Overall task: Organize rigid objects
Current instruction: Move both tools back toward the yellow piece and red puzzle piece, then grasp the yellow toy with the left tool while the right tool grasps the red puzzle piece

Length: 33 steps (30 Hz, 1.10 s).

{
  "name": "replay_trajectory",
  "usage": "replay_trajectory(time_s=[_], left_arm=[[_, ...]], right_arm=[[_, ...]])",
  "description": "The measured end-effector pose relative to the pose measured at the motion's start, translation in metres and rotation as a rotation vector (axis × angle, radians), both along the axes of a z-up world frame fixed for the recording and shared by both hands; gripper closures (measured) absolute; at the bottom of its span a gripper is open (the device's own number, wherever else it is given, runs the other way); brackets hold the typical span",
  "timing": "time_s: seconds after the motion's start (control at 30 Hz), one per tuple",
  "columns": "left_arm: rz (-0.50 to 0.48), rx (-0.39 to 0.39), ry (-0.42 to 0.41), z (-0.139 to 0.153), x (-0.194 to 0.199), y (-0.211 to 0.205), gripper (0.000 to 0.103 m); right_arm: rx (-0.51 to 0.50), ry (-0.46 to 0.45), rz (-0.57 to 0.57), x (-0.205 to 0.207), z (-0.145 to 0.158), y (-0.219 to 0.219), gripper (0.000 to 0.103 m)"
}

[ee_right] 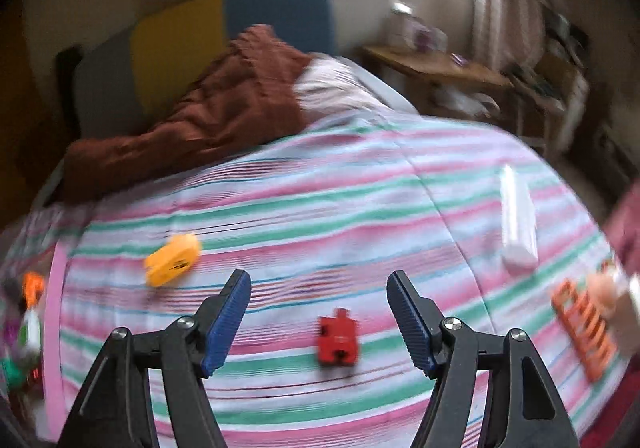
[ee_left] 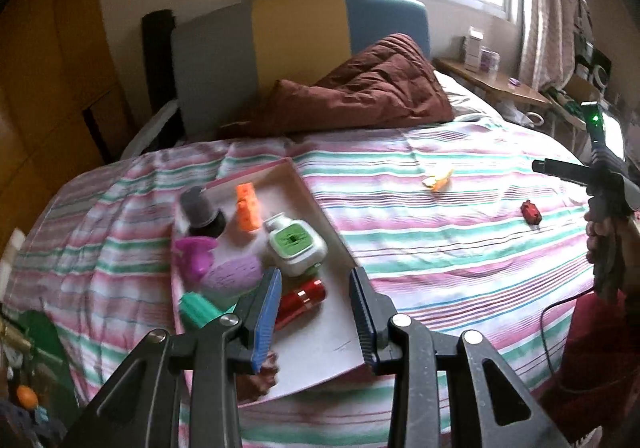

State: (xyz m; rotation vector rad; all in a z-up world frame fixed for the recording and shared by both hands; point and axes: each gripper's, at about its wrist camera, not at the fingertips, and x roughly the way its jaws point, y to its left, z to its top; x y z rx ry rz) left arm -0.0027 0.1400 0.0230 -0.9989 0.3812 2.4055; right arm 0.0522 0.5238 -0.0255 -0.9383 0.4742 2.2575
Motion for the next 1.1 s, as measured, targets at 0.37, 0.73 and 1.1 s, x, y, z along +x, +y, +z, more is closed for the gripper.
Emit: replay_trajectory(time_s=[0.37,0.73,1.1], left_arm=[[-0.122,0.008,-0.116,-0.016,-0.019,0.086,0.068],[-0.27,-0.071,-0.157,-0.049,-0.059,0.183,0.068],[-0.338,-0.097,-0.209,-0.079,-0.119,0.258,0.06]], right_arm=[[-0.177,0.061,-0.165,0.025,-0.008,0.036,0.031],[-0.313,0.105,-0.223,0.037,-0.017,0.05,0.029],[-0.339,0.098,-0.194,0.03,-0.02,0.048,0.029]])
